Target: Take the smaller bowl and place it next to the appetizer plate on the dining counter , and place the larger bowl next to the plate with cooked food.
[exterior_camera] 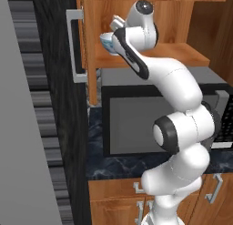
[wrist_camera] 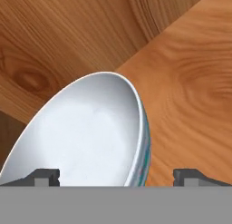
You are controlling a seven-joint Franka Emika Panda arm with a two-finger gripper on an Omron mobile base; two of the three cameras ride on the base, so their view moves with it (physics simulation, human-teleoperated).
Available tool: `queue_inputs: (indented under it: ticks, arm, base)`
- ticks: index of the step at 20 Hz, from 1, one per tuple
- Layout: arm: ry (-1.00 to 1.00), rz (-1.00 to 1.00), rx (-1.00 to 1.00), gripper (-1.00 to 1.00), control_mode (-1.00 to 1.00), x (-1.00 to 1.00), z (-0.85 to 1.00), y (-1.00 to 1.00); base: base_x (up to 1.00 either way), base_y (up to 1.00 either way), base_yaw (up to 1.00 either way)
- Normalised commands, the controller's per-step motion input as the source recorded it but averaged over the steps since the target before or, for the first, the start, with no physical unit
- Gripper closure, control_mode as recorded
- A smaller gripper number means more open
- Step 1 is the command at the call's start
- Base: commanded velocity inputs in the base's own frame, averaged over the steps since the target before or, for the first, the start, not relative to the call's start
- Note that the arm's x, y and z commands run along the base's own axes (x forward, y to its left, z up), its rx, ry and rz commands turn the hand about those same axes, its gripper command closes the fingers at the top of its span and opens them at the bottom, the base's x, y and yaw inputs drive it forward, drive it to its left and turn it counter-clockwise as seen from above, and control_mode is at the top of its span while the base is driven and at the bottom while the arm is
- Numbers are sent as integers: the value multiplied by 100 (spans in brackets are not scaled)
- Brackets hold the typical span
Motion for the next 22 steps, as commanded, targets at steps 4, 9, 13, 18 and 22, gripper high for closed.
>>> queue_inputs:
  ticks: [4,9,13,18,22]
  arm:
    - [-2,0,0,-100,-100,59,-6,3]
    - [14,-3,0,-100,-100,27,-15,8]
    - [22,-6,-7,-100,-100,4,-67,14]
    - [16,-7,-11,100,-100,13,-91,17]
    - [1,-6,-3,100,-100,52,-30,10]
  base:
    - [0,0,0]
    - [0,0,0]
    - [0,0,0]
    - [0,0,0]
    - [0,0,0]
